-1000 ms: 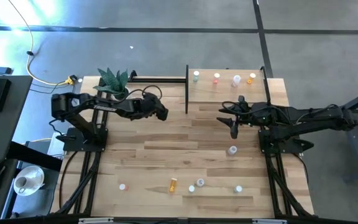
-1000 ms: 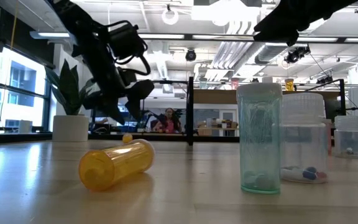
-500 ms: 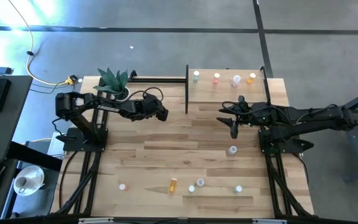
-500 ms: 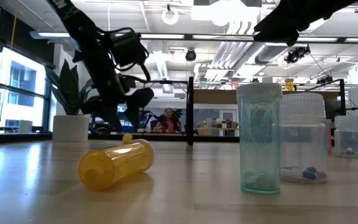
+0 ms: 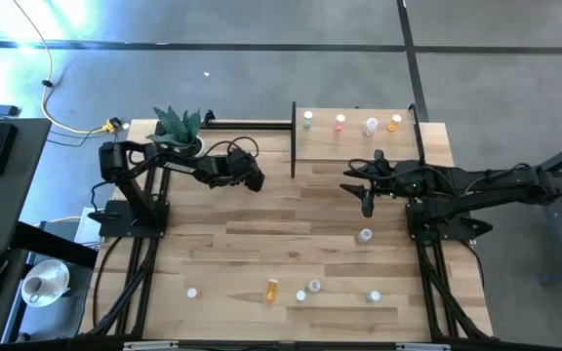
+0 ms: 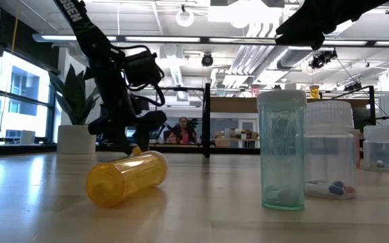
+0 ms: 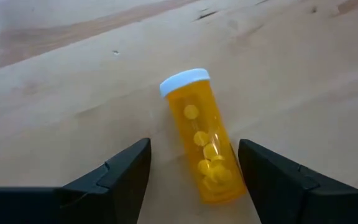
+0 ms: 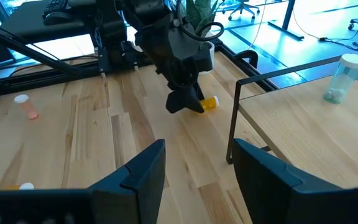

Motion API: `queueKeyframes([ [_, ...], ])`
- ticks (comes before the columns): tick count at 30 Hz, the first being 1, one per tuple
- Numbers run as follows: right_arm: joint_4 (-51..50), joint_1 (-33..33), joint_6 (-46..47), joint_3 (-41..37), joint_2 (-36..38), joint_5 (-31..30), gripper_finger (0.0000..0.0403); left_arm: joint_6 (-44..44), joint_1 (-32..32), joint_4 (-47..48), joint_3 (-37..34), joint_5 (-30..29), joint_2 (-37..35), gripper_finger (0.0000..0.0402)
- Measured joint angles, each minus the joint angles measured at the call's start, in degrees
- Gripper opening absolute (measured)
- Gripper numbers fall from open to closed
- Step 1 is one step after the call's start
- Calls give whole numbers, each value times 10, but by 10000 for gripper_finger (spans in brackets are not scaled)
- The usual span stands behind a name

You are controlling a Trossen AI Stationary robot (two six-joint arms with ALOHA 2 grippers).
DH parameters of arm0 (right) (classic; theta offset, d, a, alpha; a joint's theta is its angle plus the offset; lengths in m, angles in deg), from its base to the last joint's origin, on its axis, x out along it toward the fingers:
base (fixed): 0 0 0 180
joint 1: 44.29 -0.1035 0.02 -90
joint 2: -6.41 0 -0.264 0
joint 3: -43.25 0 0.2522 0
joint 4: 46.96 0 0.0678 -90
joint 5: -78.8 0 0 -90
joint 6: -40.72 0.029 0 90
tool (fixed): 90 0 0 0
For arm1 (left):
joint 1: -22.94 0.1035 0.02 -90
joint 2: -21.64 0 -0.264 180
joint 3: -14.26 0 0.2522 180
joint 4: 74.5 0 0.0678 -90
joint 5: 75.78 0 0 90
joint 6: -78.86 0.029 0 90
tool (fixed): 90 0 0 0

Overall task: Pick and place medicine bottles onto shelf by color
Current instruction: Put the top yellow pill bottle on the shelf aligned with the other yellow pill bottle

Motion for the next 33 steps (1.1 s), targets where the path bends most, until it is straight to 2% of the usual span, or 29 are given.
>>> queueKeyframes([
  [14,0,0,0,0,0,0,177,26,0,2,0,8,0,94],
  [17,0,0,0,0,0,0,177,45,0,-1,0,16,-1,85],
  [21,0,0,0,0,0,0,177,71,0,0,0,29,-4,92],
  [28,0,0,0,0,0,0,177,114,-4,-1,-1,143,-35,93],
  [33,0,0,0,0,0,0,177,159,-40,-66,-1,236,-50,92],
])
